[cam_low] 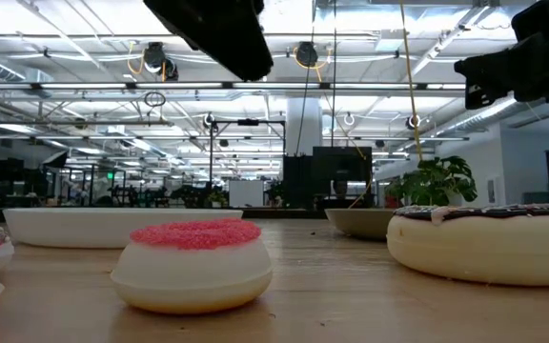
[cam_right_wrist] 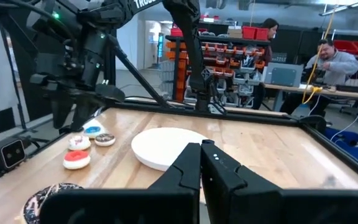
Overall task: Pick & Place donuts
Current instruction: Put the small blue donut on the white plate
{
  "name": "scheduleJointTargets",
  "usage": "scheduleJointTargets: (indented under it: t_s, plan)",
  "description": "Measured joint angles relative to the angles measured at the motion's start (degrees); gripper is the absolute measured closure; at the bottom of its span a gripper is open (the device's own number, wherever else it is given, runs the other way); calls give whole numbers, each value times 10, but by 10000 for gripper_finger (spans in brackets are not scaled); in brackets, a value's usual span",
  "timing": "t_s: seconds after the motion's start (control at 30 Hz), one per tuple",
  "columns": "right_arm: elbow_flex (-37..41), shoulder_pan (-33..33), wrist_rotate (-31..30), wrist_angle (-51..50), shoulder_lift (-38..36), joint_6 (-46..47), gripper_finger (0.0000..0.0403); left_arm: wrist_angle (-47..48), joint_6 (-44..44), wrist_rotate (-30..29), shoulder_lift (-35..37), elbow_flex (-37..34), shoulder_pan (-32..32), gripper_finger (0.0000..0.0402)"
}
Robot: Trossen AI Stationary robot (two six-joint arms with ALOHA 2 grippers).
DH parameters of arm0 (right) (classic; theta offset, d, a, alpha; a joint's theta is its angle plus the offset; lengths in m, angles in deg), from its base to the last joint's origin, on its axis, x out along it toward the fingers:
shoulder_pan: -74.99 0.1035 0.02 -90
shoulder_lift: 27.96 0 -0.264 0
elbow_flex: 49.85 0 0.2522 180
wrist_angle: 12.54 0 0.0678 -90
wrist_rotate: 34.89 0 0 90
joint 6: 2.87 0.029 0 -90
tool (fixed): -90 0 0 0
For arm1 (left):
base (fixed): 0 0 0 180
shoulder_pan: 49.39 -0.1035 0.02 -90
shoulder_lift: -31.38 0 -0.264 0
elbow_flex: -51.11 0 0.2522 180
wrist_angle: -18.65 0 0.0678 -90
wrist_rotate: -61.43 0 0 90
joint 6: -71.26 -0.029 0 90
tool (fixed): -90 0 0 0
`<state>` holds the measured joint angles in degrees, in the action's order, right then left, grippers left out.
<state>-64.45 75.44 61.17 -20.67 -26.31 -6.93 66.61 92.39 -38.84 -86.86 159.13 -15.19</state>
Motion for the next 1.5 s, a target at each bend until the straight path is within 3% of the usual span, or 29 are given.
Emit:
scheduleJointTargets:
  t_s: [0.23, 0.43, 0.77, 0.97, 1.5]
  plan:
    - [0, 0, 0, 0, 0, -1, 403, 60, 70, -1, 13, 0, 12, 182]
    - [0, 0, 0, -1, 0, 3, 403, 194, 242, 31, 23, 0, 50, 181]
    - [0, 0, 0, -7, 1, 3, 403, 183, 447, 31, 22, -1, 152, 181]
    - [0, 0, 0, -7, 1, 4, 403, 183, 439, -28, 0, -4, 174, 181]
    - [0, 0, 0, -4, 2, 3, 403, 186, 421, 2, -43, -3, 163, 181]
